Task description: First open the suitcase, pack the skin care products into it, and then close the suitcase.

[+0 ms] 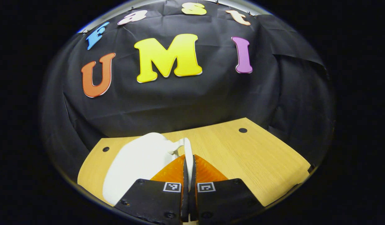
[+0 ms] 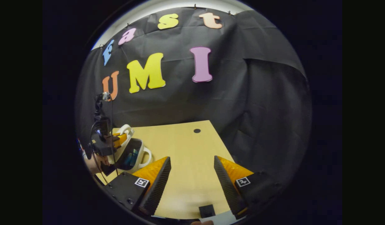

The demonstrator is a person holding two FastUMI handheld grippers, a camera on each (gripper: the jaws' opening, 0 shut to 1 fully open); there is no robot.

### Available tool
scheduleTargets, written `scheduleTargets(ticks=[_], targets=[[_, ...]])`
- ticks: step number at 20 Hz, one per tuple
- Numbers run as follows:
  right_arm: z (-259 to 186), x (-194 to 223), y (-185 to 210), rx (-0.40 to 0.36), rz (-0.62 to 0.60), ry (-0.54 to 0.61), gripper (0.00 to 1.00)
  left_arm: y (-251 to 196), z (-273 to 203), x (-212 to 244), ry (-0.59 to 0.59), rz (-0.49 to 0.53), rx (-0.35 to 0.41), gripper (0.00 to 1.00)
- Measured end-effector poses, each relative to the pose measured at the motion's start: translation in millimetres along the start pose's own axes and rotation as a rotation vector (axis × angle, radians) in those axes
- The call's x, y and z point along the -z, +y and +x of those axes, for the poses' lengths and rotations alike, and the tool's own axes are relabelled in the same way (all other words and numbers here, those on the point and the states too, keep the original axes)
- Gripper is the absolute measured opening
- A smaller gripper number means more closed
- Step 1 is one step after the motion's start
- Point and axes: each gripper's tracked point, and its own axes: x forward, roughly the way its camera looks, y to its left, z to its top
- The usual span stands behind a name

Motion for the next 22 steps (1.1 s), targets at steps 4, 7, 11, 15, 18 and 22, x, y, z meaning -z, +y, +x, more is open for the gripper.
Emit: scheduleTargets(ticks=[4,7,11,15,18,22], targets=[[3,7,-21,0.029,0.004,0.027,0.82,-26,18,34,0.058,0.055,0.005,0.05],[8,9,-24,0.023,-0.004,0.038,0.82,-34,26,53,0.099,0.064,0.003,0.05],[14,12,-24,0.008,-0.008,0.052,0.82,-37,35,68,0.146,0.068,-0.013,0.05],[18,15,-25,-0.002,-0.005,0.06,0.82,-43,42,75,0.165,0.081,-0.034,0.05],[21,14,-26,-0.017,0.006,0.059,0.82,-48,46,81,0.189,0.056,-0.026,0.08],[31,11,-19,-0.056,0.032,0.039,0.82,-59,44,87,0.254,-0.009,0.037,0.23]])
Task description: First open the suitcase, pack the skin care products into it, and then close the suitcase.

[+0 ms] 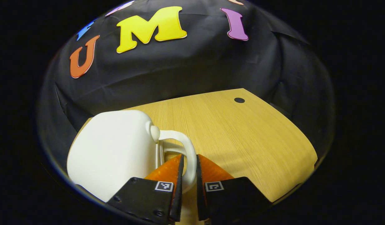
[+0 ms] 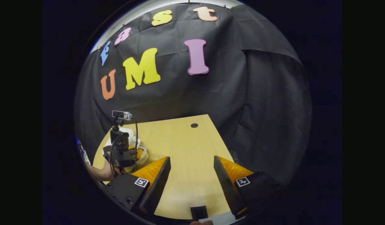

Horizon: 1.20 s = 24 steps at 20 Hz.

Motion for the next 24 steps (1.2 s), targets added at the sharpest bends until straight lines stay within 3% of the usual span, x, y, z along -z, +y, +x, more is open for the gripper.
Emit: scheduleTargets(ticks=[6,8,9,13,17,21,24], targets=[[28,-8,27,-0.107,0.007,-0.005,0.84,-17,-44,-23,-0.045,0.006,0.045,0.43],[36,-24,50,-0.154,-0.027,-0.032,0.83,-8,-70,-48,-0.106,0.006,0.022,0.79],[40,-34,63,-0.176,-0.046,-0.049,0.81,0,-82,-62,-0.141,0.007,0.007,0.92],[44,-96,123,-0.241,-0.117,-0.182,0.83,48,-145,-136,-0.342,-0.036,-0.09,0.9],[35,-162,165,-0.191,-0.167,-0.357,0.8,95,-211,-214,-0.596,-0.072,-0.183,0.96],[6,-203,195,-0.173,-0.124,-0.514,0.82,100,-231,-230,-0.645,-0.154,-0.133,0.96],[-9,-200,201,-0.131,-0.123,-0.579,0.82,109,-242,-225,-0.645,-0.145,-0.152,0.96]])
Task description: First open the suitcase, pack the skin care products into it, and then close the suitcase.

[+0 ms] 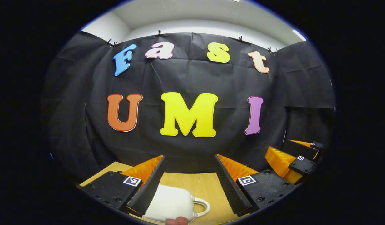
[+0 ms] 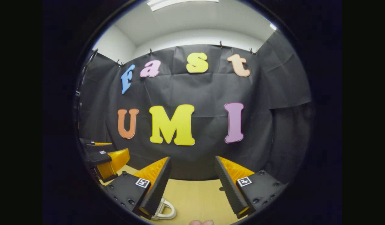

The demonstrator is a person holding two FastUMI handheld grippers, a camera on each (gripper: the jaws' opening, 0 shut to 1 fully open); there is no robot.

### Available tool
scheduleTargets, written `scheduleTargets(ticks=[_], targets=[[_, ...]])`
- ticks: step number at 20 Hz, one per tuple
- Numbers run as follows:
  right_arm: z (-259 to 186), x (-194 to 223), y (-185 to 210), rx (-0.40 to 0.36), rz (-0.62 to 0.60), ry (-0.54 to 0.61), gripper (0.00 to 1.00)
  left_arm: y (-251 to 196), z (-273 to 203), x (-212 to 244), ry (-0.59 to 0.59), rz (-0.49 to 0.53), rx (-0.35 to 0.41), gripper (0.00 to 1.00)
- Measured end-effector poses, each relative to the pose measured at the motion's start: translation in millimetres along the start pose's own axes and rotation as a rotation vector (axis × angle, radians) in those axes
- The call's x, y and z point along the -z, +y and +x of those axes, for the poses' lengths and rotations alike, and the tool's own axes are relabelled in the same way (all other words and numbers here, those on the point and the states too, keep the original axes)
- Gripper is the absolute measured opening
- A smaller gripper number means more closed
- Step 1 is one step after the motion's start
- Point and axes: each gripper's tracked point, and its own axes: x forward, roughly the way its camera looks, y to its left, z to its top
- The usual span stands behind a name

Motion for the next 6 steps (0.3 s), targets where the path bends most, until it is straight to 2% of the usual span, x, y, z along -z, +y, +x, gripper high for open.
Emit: scheduleTargets(ticks=[2,4,5,6], targets=[[-7.2,7.2,5.8,-0.004,0.007,0.015,0.8,5.4,-5.2,-0.5,-0.013,0.008,-0.004,0.96],[-8.8,13.2,2.3,0.007,0.002,0.032,0.82,9.4,-9.0,2.2,-0.015,0.01,-0.007,0.96],[-9.4,13.0,0.3,0.015,0.004,0.037,0.82,8.7,-10.5,4.8,-0.01,0.008,-0.006,1.0],[-10.1,12.3,-0.3,0.02,0.012,0.039,0.8,9.6,-11.6,6.9,-0.005,0.007,-0.007,0.96]])
